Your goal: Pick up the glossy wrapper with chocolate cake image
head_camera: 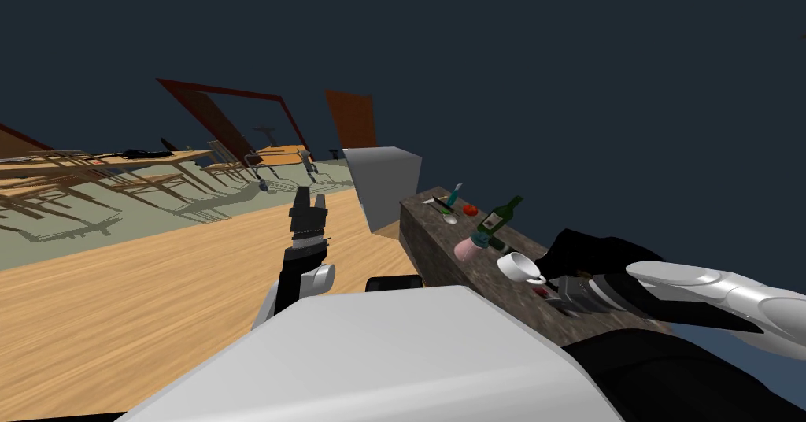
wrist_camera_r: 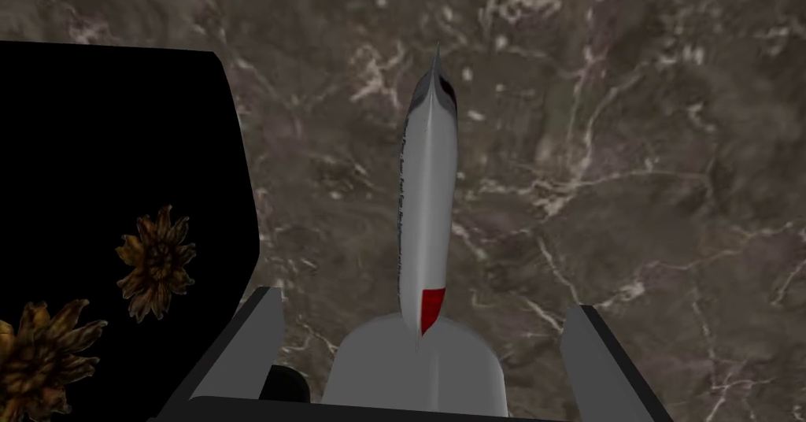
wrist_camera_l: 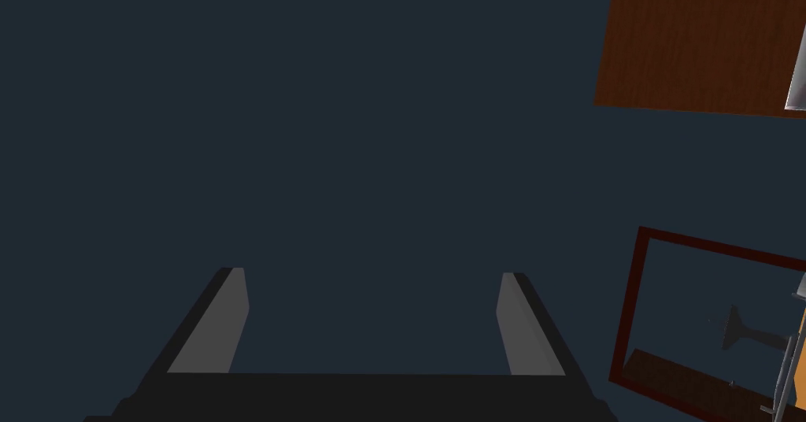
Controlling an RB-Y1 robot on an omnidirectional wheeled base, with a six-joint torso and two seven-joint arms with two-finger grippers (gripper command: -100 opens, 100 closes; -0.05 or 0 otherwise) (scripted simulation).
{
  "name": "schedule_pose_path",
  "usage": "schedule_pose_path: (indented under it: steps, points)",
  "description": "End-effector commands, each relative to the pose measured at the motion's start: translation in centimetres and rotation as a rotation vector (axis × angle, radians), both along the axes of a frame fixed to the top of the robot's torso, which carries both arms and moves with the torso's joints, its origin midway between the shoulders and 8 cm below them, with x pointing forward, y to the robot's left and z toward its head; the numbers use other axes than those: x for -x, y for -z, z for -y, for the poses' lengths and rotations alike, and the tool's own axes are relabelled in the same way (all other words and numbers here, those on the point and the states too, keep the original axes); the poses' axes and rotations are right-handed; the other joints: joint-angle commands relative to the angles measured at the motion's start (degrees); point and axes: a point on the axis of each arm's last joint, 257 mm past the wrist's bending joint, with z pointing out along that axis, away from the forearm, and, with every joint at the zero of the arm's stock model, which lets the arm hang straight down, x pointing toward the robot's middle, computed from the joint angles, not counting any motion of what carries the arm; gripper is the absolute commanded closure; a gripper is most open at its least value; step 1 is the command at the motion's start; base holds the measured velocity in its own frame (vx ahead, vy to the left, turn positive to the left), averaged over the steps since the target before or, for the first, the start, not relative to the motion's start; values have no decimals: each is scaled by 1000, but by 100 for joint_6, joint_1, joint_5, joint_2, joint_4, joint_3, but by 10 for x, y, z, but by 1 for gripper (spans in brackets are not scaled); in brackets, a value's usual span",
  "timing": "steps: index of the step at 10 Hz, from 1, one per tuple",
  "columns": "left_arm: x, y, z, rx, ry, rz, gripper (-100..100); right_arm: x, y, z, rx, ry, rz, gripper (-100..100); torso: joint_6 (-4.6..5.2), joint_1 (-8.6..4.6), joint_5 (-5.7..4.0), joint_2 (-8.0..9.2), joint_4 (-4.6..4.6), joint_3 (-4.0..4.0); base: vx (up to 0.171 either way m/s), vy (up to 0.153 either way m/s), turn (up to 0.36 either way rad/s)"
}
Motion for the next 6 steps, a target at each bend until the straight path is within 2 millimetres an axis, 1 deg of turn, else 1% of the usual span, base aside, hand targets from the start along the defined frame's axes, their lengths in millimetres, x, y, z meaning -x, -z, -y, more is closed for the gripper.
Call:
schedule_pose_path:
  steps: [1,3,4,5,6]
  points:
    - [0,0,0,0,0,0,0,8,10,0,0,10,1,-100,0,0,0,0,0,0,15,-4,85]
    - [0,0,0,0,0,0,0,17,20,0,0,20,2,-100,0,-2,-1,3,1,2,16,-8,59]
    - [0,0,0,0,0,0,0,14,16,0,-1,17,2,-100,1,-2,-1,5,1,3,6,-3,7]
    - [0,0,0,0,0,0,0,15,17,0,0,17,2,100,1,0,1,7,2,4,0,0,0]
    - [0,0,0,0,0,0,0,15,17,0,0,17,2,100,1,2,1,9,2,5,0,0,0]
